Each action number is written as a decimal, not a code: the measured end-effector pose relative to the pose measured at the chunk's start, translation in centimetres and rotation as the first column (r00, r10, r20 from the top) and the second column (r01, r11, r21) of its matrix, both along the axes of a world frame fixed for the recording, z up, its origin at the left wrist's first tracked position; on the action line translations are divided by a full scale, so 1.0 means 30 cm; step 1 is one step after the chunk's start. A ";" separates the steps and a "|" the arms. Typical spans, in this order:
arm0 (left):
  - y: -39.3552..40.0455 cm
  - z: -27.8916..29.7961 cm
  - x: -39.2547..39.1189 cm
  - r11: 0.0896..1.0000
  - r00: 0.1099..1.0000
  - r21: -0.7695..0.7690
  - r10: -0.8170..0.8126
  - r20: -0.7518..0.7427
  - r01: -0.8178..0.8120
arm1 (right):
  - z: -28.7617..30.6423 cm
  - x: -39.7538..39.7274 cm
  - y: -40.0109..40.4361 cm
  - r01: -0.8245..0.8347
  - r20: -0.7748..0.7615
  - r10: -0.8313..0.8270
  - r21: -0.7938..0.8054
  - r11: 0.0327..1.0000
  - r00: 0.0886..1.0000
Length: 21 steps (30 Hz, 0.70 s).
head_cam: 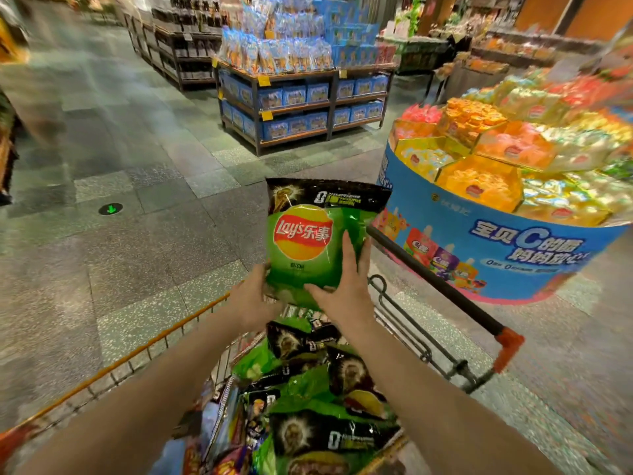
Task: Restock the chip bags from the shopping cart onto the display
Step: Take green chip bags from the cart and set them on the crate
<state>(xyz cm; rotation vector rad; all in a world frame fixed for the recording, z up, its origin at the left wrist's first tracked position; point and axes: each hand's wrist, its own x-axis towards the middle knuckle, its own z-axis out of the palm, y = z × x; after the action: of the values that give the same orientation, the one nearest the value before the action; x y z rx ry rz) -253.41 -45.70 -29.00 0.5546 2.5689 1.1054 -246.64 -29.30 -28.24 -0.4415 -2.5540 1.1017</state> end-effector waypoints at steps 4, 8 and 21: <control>-0.054 0.102 0.066 0.999 0.978 0.031 -0.005 -0.211 0.012 | 0.129 0.056 -0.006 -0.066 -0.041 0.061 -0.136 0.988 0.997; -0.140 0.185 0.165 0.997 0.880 0.001 0.066 -0.470 -0.074 | 0.235 0.106 -0.025 -0.203 -0.098 0.188 -0.177 0.963 0.977; -0.305 0.375 0.760 0.896 0.700 0.129 0.416 -0.580 -0.425 | 0.374 0.313 -0.151 -0.768 -0.357 0.687 -0.177 0.616 0.633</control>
<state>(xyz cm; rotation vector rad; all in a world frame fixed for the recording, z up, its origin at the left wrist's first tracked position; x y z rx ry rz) -230.61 -54.83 -17.75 0.3448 3.3906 1.1860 -237.24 -33.81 -17.00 0.7552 -2.3311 1.7113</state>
